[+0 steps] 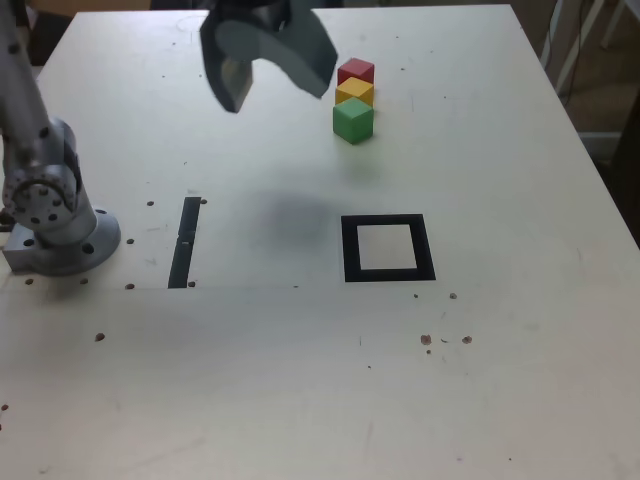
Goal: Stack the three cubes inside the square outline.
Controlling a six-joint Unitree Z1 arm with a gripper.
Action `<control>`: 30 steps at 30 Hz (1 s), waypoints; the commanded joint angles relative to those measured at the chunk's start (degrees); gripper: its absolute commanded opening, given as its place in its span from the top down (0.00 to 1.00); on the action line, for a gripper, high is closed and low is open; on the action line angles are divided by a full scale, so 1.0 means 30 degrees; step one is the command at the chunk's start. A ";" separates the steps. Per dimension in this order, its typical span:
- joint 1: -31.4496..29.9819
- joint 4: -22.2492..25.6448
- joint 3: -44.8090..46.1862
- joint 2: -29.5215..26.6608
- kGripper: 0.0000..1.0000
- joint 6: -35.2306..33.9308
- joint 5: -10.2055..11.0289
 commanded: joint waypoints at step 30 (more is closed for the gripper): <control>0.8180 0.4015 -1.7109 1.1638 0.05 0.9511 -0.0213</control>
